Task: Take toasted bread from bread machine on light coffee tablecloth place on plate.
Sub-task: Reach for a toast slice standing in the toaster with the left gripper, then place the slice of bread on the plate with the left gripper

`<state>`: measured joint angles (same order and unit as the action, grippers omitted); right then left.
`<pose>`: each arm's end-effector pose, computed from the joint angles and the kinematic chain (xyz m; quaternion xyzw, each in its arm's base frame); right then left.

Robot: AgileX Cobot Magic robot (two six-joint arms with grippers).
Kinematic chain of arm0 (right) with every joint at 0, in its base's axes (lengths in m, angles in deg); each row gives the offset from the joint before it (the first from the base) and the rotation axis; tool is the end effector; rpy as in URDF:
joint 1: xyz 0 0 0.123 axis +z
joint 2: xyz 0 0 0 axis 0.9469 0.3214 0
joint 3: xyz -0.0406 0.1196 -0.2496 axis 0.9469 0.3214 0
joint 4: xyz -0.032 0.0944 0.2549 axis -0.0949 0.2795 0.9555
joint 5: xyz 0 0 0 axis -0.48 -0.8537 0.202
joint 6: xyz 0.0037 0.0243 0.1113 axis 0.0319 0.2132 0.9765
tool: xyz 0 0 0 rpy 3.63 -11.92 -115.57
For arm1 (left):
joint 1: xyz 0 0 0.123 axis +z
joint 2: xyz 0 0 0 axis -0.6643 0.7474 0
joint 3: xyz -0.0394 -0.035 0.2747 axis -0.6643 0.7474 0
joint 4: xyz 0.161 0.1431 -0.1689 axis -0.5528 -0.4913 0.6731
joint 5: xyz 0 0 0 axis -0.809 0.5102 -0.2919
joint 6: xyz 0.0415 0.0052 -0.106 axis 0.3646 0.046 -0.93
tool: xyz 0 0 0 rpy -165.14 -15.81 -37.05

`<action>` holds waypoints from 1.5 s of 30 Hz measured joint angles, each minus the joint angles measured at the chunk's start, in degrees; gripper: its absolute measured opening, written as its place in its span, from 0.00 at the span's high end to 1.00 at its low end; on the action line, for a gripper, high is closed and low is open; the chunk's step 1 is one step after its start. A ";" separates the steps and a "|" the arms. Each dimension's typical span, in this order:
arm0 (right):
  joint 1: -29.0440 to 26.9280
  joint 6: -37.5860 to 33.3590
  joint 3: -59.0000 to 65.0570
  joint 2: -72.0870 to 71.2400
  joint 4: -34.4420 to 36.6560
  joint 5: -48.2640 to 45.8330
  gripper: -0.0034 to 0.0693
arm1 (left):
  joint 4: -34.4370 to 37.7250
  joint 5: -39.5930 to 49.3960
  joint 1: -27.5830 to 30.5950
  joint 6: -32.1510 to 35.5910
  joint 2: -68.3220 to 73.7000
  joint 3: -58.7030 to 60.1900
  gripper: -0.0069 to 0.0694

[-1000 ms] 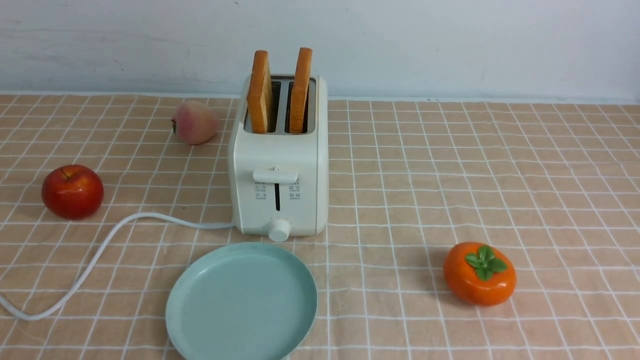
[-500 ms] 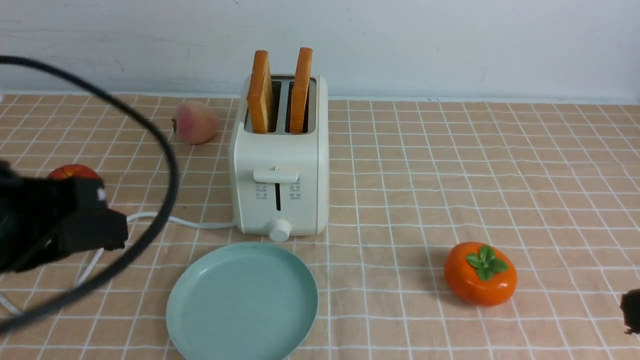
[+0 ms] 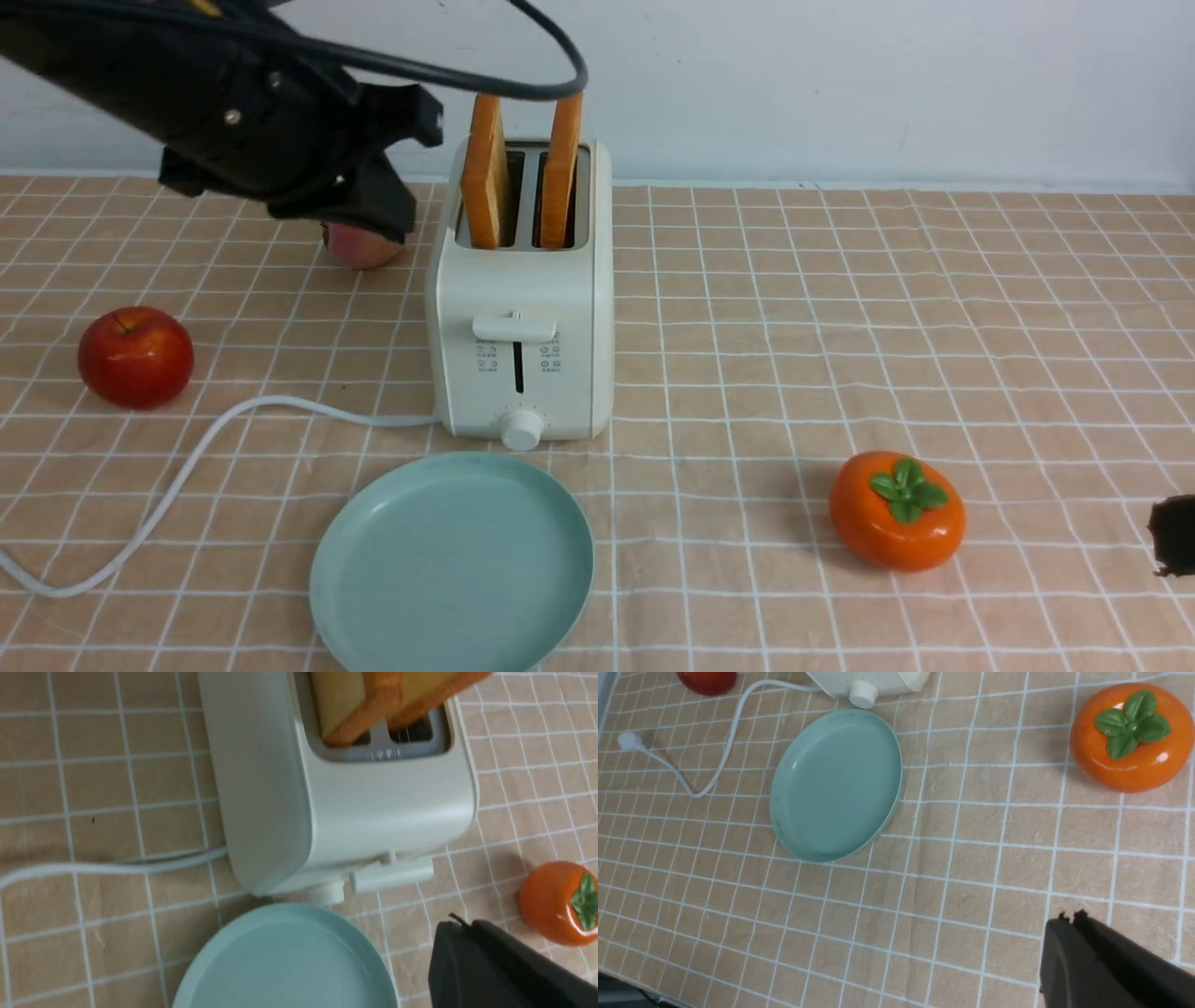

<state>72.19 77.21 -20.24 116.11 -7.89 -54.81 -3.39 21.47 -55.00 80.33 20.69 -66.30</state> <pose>0.1610 0.0615 0.3481 -0.0376 0.9006 0.2776 0.3323 0.3743 -0.1208 0.3525 0.0188 0.9266 -0.2167 0.3068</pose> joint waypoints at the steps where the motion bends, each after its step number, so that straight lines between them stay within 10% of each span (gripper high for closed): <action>1: 0.00 0.00 0.00 0.00 0.00 0.08 0.95 | 0.00 -0.38 0.01 0.00 0.72 -1.03 0.83; 8: 0.00 0.00 0.00 0.00 0.03 2.14 0.94 | 0.70 -8.86 0.01 0.10 9.80 -7.79 0.35; 13: 0.00 0.00 0.00 0.00 0.03 3.64 0.93 | 0.81 -12.98 0.01 0.10 13.10 -7.99 0.22; 18: 0.00 0.00 0.00 0.00 0.03 3.86 0.93 | 0.81 -14.36 0.01 0.21 15.39 -7.99 0.33; 24: 0.00 0.00 0.00 0.00 0.07 3.91 0.92 | -0.76 -13.65 -0.01 1.65 13.71 -7.99 0.85; 37: 0.00 0.00 0.05 0.00 0.07 4.04 0.90 | -6.65 4.82 -0.06 -2.11 -10.85 -7.11 0.86; 45: 0.00 0.00 0.05 0.00 0.07 3.98 0.90 | 0.44 0.56 -0.06 -2.84 -19.43 18.30 0.86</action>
<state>72.19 77.21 -20.19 116.11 -7.82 -50.82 -2.95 22.03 -55.06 77.49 1.25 -48.00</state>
